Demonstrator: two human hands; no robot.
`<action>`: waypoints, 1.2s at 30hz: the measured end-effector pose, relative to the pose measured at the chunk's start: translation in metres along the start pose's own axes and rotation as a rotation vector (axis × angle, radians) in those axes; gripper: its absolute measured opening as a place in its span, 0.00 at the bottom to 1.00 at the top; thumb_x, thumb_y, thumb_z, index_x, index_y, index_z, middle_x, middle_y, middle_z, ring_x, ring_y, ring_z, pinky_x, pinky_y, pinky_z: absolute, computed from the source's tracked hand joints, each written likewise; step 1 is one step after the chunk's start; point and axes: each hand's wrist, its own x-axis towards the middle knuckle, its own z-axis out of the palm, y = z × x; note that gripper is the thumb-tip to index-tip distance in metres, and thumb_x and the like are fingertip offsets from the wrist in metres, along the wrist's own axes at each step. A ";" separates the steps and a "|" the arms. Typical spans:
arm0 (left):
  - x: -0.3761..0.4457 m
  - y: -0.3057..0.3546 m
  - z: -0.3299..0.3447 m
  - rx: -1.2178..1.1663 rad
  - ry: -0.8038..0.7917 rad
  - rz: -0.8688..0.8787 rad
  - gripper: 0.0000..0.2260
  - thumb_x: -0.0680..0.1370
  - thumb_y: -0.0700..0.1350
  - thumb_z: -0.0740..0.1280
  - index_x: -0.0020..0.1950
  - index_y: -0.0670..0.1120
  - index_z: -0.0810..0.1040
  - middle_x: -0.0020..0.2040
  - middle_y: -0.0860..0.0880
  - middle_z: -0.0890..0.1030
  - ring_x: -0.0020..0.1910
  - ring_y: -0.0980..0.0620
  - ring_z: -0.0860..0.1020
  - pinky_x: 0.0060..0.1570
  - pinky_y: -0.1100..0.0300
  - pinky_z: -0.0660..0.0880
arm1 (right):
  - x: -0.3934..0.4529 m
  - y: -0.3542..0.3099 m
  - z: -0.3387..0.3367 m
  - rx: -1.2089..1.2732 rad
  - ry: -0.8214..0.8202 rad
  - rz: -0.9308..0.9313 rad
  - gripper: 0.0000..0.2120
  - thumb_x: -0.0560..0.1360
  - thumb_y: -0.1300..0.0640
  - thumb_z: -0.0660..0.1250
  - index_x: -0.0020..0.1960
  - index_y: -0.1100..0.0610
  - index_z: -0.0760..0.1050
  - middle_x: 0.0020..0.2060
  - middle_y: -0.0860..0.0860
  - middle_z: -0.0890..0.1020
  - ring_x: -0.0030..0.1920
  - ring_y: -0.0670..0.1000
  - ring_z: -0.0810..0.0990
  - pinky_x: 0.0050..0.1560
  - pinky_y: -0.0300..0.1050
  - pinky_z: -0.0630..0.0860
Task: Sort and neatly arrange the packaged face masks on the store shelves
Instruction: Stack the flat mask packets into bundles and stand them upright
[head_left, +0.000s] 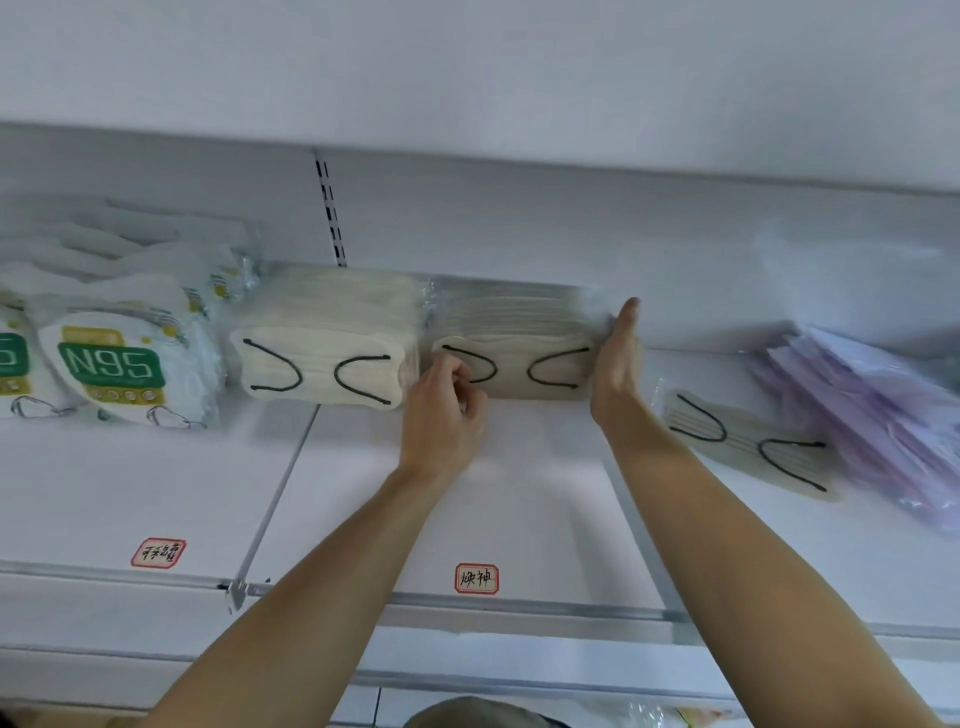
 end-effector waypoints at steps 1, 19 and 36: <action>0.000 -0.001 0.000 0.003 -0.005 0.000 0.04 0.76 0.37 0.66 0.50 0.43 0.76 0.39 0.50 0.79 0.35 0.53 0.75 0.37 0.60 0.71 | 0.000 -0.002 -0.002 -0.002 -0.005 0.012 0.36 0.81 0.30 0.46 0.66 0.55 0.79 0.58 0.52 0.83 0.61 0.54 0.81 0.68 0.51 0.74; -0.025 0.047 0.024 0.051 -0.394 0.086 0.04 0.80 0.45 0.66 0.51 0.49 0.80 0.40 0.52 0.80 0.38 0.59 0.76 0.40 0.62 0.72 | -0.072 0.025 -0.191 -1.314 -0.217 -0.636 0.14 0.79 0.53 0.65 0.64 0.50 0.79 0.65 0.48 0.80 0.65 0.56 0.78 0.56 0.56 0.75; -0.044 0.063 0.003 -0.572 -0.127 -0.203 0.20 0.74 0.26 0.71 0.60 0.46 0.81 0.43 0.51 0.78 0.41 0.61 0.77 0.44 0.69 0.75 | -0.049 0.000 -0.169 -0.406 -0.292 -0.186 0.09 0.73 0.65 0.77 0.49 0.56 0.80 0.37 0.47 0.80 0.36 0.47 0.76 0.44 0.47 0.72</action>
